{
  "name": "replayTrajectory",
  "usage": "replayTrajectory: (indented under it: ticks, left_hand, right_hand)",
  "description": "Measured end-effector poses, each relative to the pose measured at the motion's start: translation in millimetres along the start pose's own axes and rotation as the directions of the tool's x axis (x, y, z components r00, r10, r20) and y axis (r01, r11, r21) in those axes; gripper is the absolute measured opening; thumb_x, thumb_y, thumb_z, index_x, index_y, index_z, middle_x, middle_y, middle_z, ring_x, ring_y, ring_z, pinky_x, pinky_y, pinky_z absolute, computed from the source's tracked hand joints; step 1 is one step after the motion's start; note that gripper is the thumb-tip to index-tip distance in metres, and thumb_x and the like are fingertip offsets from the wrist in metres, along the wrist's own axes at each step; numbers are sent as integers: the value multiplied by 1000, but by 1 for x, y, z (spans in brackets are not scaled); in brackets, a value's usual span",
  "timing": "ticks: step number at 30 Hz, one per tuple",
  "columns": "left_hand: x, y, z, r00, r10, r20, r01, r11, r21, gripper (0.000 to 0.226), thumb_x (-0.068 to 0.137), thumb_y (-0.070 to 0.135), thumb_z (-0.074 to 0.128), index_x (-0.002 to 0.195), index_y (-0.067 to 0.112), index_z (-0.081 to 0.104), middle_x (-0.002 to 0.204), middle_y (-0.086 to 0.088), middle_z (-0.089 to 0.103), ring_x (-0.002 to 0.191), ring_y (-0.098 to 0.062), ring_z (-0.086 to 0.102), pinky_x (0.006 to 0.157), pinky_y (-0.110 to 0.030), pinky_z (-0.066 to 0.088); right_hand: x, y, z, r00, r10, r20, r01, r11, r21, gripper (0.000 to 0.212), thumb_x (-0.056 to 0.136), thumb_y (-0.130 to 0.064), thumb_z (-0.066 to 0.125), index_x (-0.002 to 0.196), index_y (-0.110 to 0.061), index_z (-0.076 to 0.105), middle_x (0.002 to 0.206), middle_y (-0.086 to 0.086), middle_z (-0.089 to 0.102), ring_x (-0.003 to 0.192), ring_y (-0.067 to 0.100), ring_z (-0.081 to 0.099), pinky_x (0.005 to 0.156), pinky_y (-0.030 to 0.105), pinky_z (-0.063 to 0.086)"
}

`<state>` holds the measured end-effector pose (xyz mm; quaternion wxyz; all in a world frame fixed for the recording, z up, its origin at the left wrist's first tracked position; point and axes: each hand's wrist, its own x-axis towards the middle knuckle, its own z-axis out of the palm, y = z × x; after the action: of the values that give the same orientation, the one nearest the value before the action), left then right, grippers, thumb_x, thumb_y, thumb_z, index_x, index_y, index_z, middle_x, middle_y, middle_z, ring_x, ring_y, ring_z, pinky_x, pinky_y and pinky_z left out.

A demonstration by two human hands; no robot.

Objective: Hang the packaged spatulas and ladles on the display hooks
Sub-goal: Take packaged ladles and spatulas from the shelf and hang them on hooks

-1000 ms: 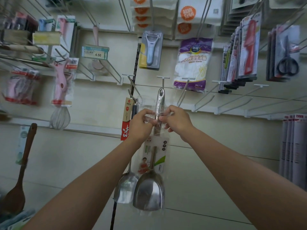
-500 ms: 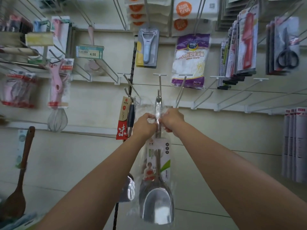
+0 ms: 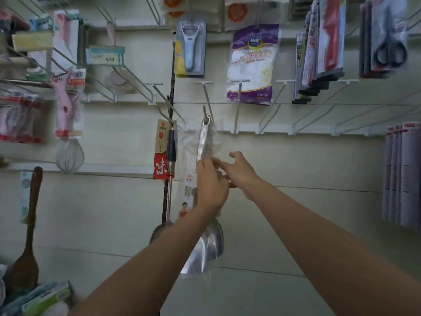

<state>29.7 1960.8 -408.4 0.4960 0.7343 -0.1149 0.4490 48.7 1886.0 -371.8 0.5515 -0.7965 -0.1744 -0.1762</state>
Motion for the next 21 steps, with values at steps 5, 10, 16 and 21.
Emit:
replayTrajectory:
  ticks: [5, 10, 16, 21]
  left_hand:
    - [-32, -10, 37, 982, -130, 136, 146, 983, -110, 36, 85, -12, 33, 118, 0, 43, 111, -15, 58, 98, -25, 59, 76, -25, 50]
    - [-79, -28, 68, 928, -281, 244, 339, 909, -242, 35, 82, -15, 34, 110, 2, 46, 97, -11, 57, 81, -21, 59, 52, -14, 51]
    - [-123, -63, 100, 862, -391, 322, 462, 868, -183, 31, 79, -13, 35, 98, 8, 46, 95, -13, 60, 87, -28, 61, 75, -37, 56]
    - [-156, -109, 117, 783, -478, 398, 544, 837, -63, 35, 81, -7, 34, 98, 10, 60, 112, -17, 62, 107, -32, 59, 96, -47, 48]
  right_hand:
    - [-17, 52, -23, 995, 96, -31, -96, 995, 13, 40, 95, -23, 50, 131, -8, 40, 116, 16, 60, 87, 23, 61, 77, 37, 56]
    - [-32, 111, -27, 979, 197, -52, -196, 980, 27, 16, 93, -19, 48, 104, -9, 54, 114, 18, 62, 88, 26, 61, 62, 31, 54]
    - [-55, 186, -24, 950, 311, -25, -309, 949, 64, 13, 92, -20, 49, 94, -9, 56, 97, 14, 64, 75, 22, 61, 56, 26, 52]
    - [-84, 242, -22, 891, 453, -22, -444, 882, 156, 13, 96, -17, 44, 100, -8, 52, 89, 8, 58, 66, 18, 59, 58, 28, 50]
